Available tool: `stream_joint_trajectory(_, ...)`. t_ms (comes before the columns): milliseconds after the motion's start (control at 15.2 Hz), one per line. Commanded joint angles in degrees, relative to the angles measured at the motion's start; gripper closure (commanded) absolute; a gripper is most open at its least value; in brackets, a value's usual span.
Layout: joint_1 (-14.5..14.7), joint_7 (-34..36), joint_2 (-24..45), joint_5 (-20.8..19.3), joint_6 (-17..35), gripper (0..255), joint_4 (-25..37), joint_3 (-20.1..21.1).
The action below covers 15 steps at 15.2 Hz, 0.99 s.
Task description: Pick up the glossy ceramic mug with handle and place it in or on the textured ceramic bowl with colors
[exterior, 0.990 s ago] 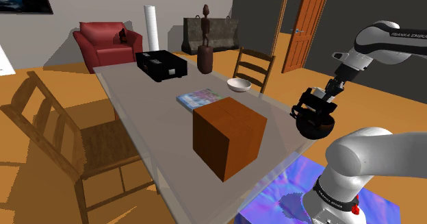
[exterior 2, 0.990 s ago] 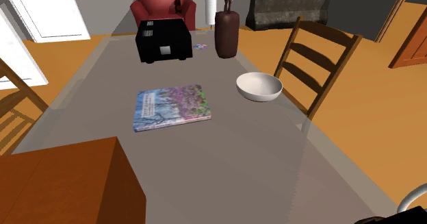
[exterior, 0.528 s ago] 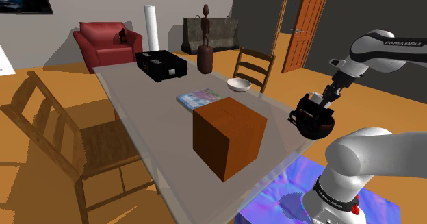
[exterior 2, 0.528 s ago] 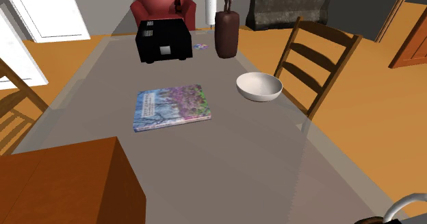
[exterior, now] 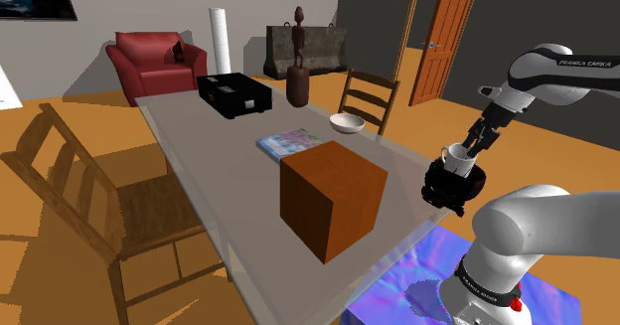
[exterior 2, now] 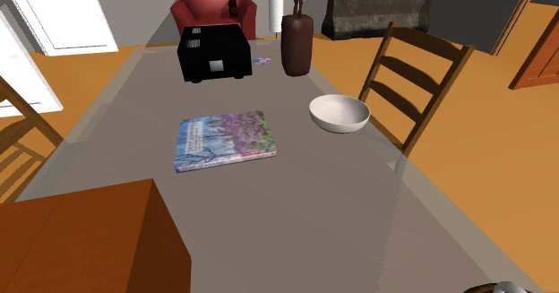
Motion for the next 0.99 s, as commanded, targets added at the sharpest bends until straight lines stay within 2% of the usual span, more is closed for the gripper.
stream_joint_trajectory(0, 0.0, 0.0, 0.0, 0.0, 0.0, 0, 0.0, 0.0)
stream_joint_trajectory(132, 0.0, 0.0, 0.0, 0.0, 0.0, 0, 0.0, 0.0)
stream_joint_trajectory(396, 0.45, -0.31, 0.03, 1.3, -7.12, 0, 7.28, 1.43)
stream_joint_trajectory(924, 0.44, -0.32, 0.03, 1.3, -7.12, 0, 7.28, 1.43)
